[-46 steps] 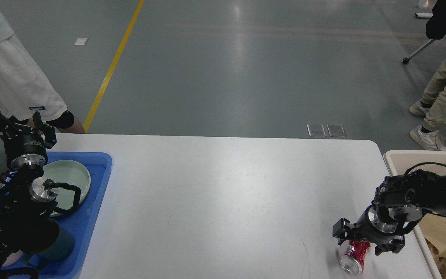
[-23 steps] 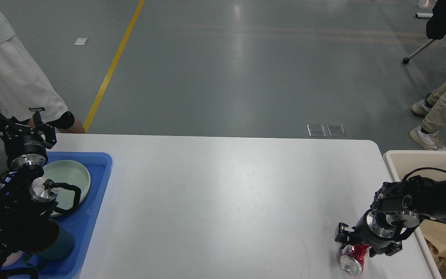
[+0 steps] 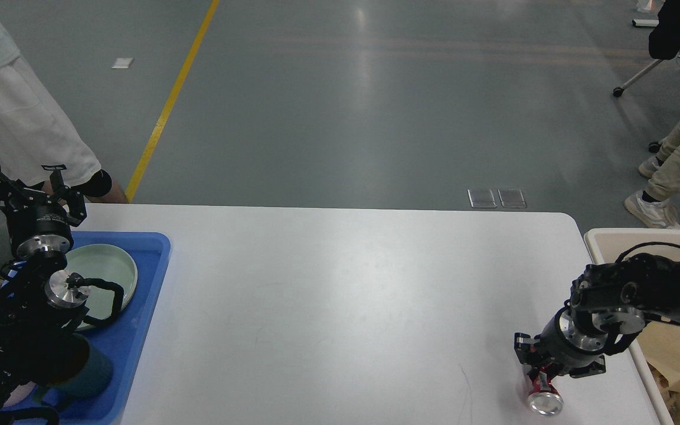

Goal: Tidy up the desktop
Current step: 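Close the right gripper on the red can, then lift the red can and drop it into the white bin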

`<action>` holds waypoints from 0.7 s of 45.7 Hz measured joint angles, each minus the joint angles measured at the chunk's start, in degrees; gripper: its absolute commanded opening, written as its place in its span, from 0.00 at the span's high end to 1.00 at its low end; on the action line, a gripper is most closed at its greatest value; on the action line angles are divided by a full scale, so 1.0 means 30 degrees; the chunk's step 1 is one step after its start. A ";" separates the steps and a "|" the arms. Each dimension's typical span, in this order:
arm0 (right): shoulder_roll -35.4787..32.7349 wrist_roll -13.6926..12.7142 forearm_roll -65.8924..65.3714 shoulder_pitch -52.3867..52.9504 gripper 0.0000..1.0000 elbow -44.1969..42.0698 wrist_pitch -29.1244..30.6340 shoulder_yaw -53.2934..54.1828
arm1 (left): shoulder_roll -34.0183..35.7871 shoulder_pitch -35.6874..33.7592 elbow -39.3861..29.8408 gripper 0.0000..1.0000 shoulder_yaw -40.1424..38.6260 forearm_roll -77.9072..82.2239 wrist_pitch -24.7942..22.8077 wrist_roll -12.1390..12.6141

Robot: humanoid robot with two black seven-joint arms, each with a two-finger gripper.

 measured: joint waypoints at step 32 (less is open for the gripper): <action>-0.8251 0.0069 0.0288 1.2033 1.00 -0.0203 0.4632 0.0370 | 0.0011 0.0000 0.0003 0.04 0.0000 0.0000 -0.0005 -0.0001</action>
